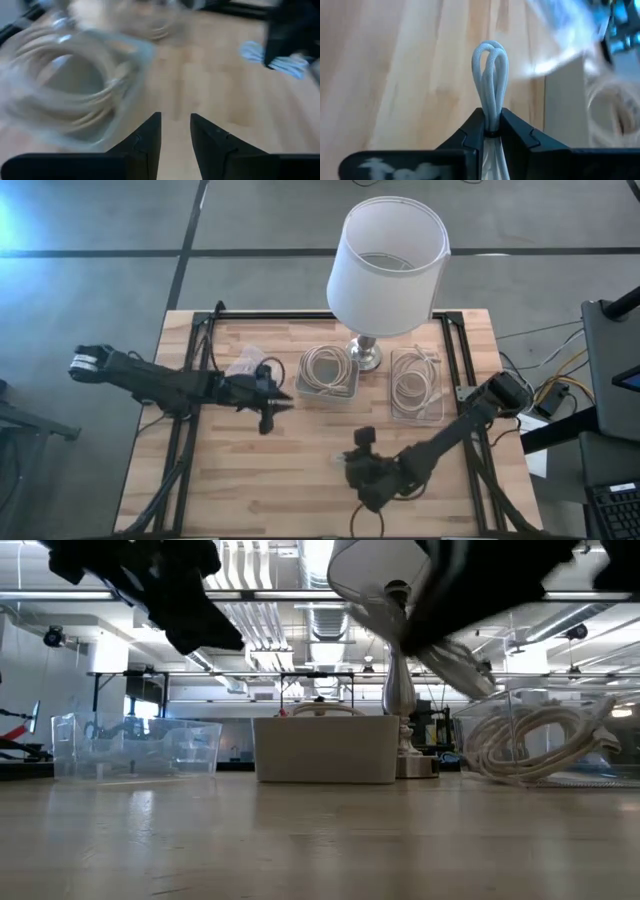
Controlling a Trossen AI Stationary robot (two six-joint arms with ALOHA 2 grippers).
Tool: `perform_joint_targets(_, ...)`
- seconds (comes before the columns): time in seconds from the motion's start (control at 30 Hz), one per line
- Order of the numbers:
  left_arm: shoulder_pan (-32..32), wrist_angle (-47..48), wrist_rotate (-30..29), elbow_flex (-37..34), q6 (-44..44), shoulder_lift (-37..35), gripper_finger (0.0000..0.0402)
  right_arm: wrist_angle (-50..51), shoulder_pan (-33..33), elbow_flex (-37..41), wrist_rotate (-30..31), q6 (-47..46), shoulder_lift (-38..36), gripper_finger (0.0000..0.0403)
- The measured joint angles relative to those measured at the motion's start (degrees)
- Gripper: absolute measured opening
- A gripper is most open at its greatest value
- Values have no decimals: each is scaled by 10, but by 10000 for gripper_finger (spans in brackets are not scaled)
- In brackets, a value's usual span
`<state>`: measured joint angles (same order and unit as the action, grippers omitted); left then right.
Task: Pick & Place USB Port
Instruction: Put the white USB charger cable into the white bin
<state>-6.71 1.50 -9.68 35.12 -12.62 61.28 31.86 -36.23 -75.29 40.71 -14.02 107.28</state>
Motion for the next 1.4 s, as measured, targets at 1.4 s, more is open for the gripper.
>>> perform_joint_targets(1.4,-99,-434,-63,-15,60,243,106,-666,219,242,-305,189,-90,46)
